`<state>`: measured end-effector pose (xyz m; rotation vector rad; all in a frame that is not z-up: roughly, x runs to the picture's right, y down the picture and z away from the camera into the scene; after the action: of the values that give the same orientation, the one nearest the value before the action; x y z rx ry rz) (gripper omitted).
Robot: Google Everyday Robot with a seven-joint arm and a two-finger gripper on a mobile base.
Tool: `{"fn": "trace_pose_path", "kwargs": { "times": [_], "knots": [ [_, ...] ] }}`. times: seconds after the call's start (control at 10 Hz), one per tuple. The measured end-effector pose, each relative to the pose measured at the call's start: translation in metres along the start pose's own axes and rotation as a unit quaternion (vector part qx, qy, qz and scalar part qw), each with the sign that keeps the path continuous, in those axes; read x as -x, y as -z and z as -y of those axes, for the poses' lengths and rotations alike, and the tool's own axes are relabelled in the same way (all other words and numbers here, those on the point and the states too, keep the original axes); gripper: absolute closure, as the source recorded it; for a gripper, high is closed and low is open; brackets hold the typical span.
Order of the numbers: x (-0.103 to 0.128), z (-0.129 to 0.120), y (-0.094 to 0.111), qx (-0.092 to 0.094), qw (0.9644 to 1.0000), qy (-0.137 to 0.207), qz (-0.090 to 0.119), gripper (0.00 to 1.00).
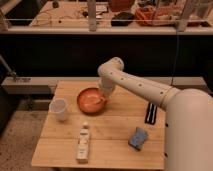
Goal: Place the pepper in the ceramic bowl
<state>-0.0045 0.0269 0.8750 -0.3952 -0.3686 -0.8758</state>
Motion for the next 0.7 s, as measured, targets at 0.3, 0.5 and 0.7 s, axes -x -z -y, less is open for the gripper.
{"fn": "trace_pose_path", "kwargs": {
  "times": [0.3, 0.5, 0.7],
  "knots": [
    [0.0019, 0.0062, -0.0021, -0.001, 1.0000, 0.006, 0.003, 1.00],
    [0.0014, 0.0069, -0.0030, -0.002, 1.0000, 0.007, 0.004, 1.00],
    [0.0026, 0.0103, -0.0043, -0.002, 0.9999, 0.010, 0.006, 1.00]
  ]
}}
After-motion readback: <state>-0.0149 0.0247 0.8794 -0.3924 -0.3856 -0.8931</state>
